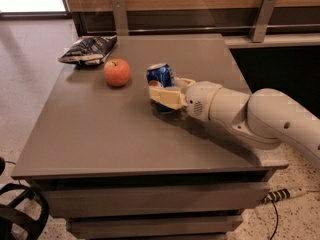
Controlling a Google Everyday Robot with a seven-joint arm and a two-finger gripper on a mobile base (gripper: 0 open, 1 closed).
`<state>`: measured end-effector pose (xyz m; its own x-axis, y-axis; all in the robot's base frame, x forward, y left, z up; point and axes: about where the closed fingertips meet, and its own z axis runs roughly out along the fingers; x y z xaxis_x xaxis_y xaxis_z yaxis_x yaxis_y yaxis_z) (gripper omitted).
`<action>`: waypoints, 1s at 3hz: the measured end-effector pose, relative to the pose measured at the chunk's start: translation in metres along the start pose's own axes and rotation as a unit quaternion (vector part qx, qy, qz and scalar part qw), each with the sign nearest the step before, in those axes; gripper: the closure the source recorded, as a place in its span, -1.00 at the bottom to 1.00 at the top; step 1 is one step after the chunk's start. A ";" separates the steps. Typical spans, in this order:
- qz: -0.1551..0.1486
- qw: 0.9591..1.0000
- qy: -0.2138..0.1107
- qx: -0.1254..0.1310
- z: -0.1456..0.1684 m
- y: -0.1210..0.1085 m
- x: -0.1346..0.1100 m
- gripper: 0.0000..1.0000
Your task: Place pepsi can upright
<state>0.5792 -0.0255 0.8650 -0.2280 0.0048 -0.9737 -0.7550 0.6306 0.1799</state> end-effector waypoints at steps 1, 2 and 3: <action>0.000 1.000 0.000 0.000 0.000 0.000 0.000 1.00; 0.001 0.999 -0.031 0.008 -0.009 -0.003 -0.001 1.00; -0.002 0.994 -0.107 0.035 -0.036 -0.017 -0.004 1.00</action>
Offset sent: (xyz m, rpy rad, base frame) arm -0.0162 -0.0529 0.0043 0.2147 -0.1788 -0.1385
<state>0.5714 -0.0640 0.8712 -0.0834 0.1619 -0.9833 -0.7092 0.6836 0.1727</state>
